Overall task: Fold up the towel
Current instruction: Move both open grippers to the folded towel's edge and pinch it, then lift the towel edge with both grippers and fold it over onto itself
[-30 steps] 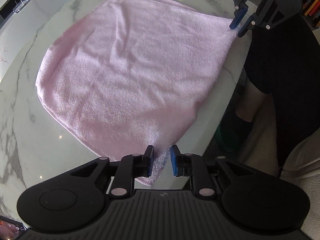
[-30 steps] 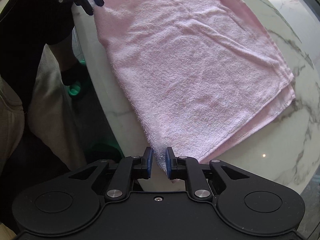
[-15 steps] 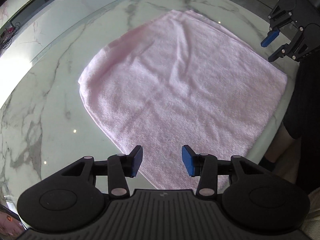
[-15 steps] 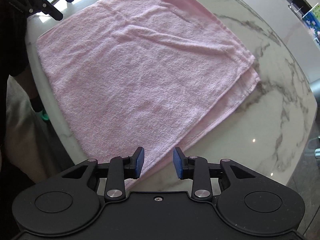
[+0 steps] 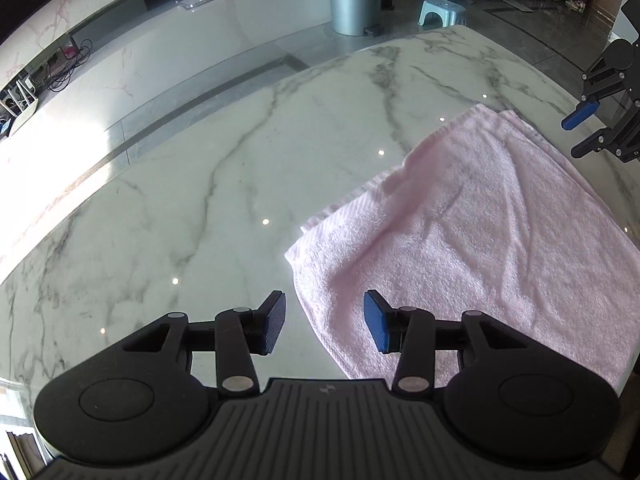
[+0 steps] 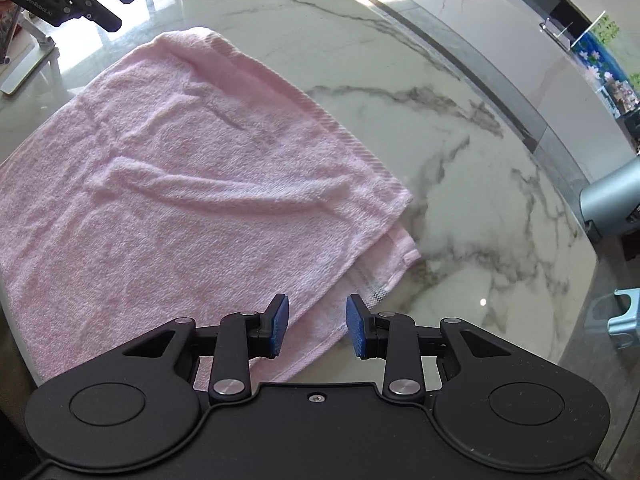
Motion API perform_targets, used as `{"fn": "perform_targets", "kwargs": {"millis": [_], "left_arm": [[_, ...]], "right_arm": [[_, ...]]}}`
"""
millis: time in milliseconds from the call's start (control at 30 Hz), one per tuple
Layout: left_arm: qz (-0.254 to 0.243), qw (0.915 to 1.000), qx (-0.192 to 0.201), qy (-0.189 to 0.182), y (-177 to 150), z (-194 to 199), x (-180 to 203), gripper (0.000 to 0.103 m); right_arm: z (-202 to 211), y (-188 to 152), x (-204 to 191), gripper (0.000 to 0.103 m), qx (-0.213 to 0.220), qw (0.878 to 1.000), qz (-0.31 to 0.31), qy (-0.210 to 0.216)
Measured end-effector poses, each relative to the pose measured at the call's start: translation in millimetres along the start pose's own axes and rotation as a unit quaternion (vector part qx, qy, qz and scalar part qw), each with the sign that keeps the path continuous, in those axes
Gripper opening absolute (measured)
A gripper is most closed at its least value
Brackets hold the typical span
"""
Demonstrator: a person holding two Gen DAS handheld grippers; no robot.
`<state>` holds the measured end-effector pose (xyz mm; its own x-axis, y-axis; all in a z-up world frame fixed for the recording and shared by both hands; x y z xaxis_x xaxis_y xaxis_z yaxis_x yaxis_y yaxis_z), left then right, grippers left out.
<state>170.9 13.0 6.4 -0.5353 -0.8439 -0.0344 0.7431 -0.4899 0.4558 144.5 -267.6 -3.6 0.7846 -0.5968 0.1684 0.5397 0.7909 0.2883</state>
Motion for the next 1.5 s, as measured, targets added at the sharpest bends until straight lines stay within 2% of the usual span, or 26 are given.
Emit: {"fn": "perform_targets", "kwargs": {"millis": [67,200,367,500,700,767,900,1000,1133,1400,1433,1500], "left_arm": [[-0.009,0.9999,-0.003,-0.011,10,-15,-7,0.042],[-0.059,0.998,-0.016,-0.02,22,-38,-8,0.042],[-0.121,0.9908,-0.042,-0.042,28,-58,-7,0.042],[-0.148,0.9863,-0.059,-0.045,29,-74,-6,0.042],[-0.133,0.9871,-0.057,-0.068,28,-82,-9,0.04],[-0.12,0.9878,-0.058,-0.081,26,-81,-10,0.028],[-0.126,0.9869,-0.056,-0.083,24,-80,-5,0.016],[-0.142,0.9854,-0.058,-0.074,25,-77,1,0.013],[-0.138,0.9862,-0.049,-0.078,26,-71,2,0.01],[-0.137,0.9867,-0.037,-0.079,29,-62,2,0.01],[-0.137,0.9867,-0.036,-0.08,29,-62,2,0.01],[-0.135,0.9871,-0.034,-0.078,29,-62,2,0.01]], "right_arm": [[-6,10,11,0.031,0.003,1.0,0.01,0.004],[-20,29,30,0.031,0.005,0.999,0.043,0.015],[-31,46,43,0.031,0.003,0.996,0.085,0.034],[-42,53,51,0.031,-0.003,0.994,0.1,0.041],[-53,52,56,0.031,-0.009,0.993,0.112,0.046],[-54,52,56,0.032,-0.013,0.992,0.119,0.048],[-53,53,56,0.033,-0.016,0.99,0.126,0.054],[-54,53,55,0.036,-0.022,0.989,0.134,0.061],[-61,56,55,0.039,-0.033,0.988,0.14,0.064],[-76,69,62,0.039,-0.051,0.989,0.111,0.08],[-76,70,63,0.037,-0.055,0.989,0.108,0.082],[-75,69,60,0.019,-0.058,0.988,0.106,0.092]]}}
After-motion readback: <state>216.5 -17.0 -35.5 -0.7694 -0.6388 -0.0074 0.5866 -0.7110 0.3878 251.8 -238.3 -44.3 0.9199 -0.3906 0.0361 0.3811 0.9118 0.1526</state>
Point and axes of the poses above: each gripper's, at about its wrist camera, not at the fingertips, and z roughly against the way its jaws point, x to its right, y to its top, the point moved 4 cm from there along -z, roughly the way its jaws point, and after that the axes turned 1 degree about -y, right-handed, at the moved point
